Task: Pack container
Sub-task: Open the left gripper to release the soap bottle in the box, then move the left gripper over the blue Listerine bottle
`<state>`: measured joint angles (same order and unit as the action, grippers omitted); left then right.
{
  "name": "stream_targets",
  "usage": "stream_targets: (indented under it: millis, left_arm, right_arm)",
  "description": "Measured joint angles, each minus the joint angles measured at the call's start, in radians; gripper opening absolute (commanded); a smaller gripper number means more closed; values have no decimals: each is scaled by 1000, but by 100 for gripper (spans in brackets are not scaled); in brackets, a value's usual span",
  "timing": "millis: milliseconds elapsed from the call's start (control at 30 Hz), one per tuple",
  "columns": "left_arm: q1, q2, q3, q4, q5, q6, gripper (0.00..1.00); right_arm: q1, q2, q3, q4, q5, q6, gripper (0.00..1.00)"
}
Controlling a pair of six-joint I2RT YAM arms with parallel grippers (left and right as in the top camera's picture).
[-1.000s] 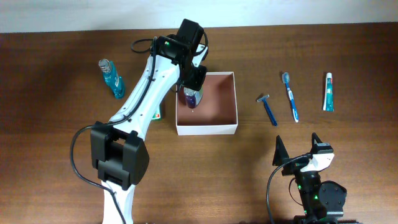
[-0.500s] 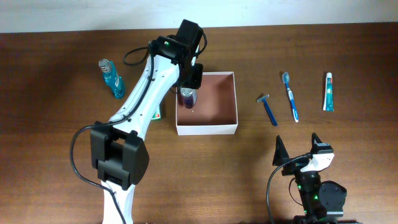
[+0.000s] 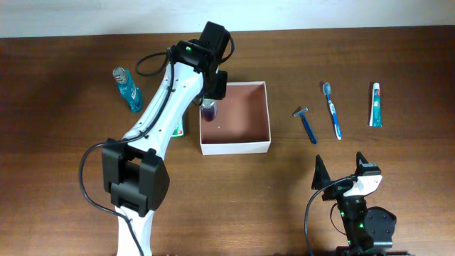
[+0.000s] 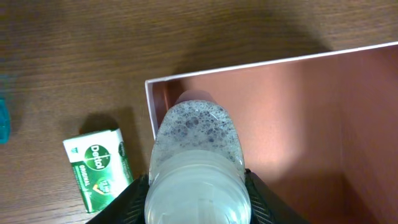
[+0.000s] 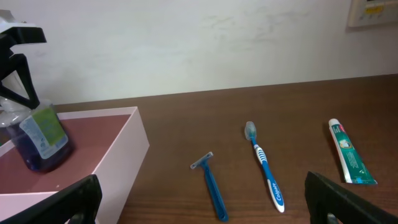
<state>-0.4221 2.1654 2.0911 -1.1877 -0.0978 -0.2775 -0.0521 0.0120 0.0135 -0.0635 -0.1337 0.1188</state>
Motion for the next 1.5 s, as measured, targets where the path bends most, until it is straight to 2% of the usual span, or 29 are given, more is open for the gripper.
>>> stream_targets:
  millis: [33, 133, 233, 300, 433, 667, 800, 900, 933, 967, 1200, 1367, 1500]
  left_arm:
    - [1, 0, 0, 0, -3, 0, 26]
    - [4, 0, 0, 0, -9, 2, 49]
    - [3, 0, 0, 1, -13, 8, 57]
    - [4, 0, 2, 2, -15, 11, 67]
    - [4, 0, 2, 3, -19, 12, 71]
    - [4, 0, 11, 3, -19, 11, 72]
    - [4, 0, 74, -14, -19, 22, 73]
    - [4, 0, 185, -70, -20, 46, 81]
    - [5, 0, 232, -95, -23, 54, 97]
    - [7, 0, 282, -118, -27, 63, 99]
    - [74, -21, 546, -354, -89, 101, 99]
    - [211, -30, 566, -487, -101, 129, 99]
    - [327, -30, 563, -492, -61, 173, 99]
  right_arm:
    - [0, 0, 0, 0, 0, 1, 99]
    - [0, 0, 0, 0, 0, 1, 98]
    - [0, 0, 0, 0, 0, 1, 99]
    - [0, 0, 0, 0, 0, 1, 99]
    - [0, 0, 0, 0, 0, 0, 98]
    - [0, 0, 0, 0, 0, 0, 99]
    - [0, 0, 0, 0, 0, 0, 99]
    - [0, 0, 0, 0, 0, 1, 99]
    - [0, 0, 0, 0, 0, 0, 99]
    - [0, 0, 0, 0, 0, 1, 99]
    - [0, 0, 0, 0, 0, 1, 99]
    - [0, 0, 0, 0, 0, 1, 98]
    - [0, 0, 0, 0, 0, 1, 99]
